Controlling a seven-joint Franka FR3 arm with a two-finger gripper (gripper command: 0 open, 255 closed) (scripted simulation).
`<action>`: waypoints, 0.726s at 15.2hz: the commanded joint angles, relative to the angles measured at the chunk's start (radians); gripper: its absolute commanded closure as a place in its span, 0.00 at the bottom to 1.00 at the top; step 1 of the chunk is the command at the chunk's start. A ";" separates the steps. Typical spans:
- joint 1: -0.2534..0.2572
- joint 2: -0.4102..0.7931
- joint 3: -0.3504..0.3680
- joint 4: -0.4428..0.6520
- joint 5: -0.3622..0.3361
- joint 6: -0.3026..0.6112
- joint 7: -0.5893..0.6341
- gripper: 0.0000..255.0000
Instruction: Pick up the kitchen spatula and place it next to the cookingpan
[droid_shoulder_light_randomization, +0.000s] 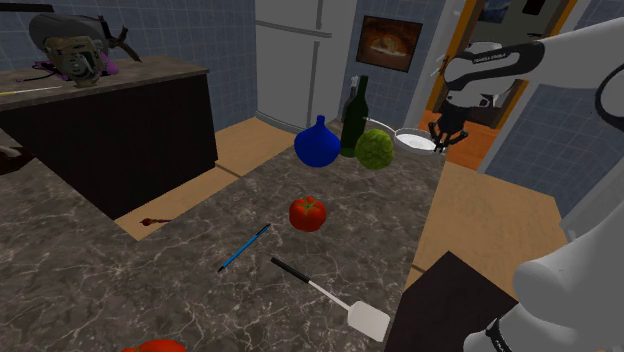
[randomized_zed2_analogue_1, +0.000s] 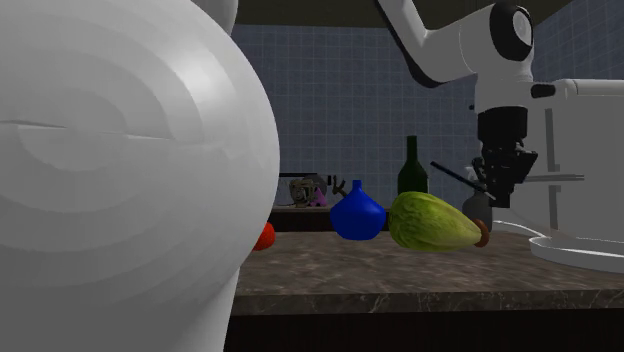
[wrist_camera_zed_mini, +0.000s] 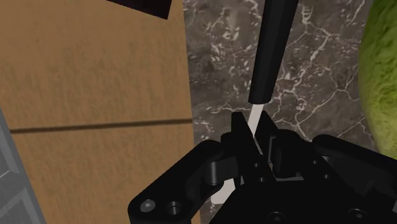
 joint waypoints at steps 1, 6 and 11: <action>-0.017 0.067 -0.016 0.090 -0.004 -0.024 -0.032 1.00; -0.045 0.207 -0.035 0.269 -0.005 -0.065 -0.077 1.00; -0.045 0.219 -0.035 0.219 -0.005 -0.002 -0.079 1.00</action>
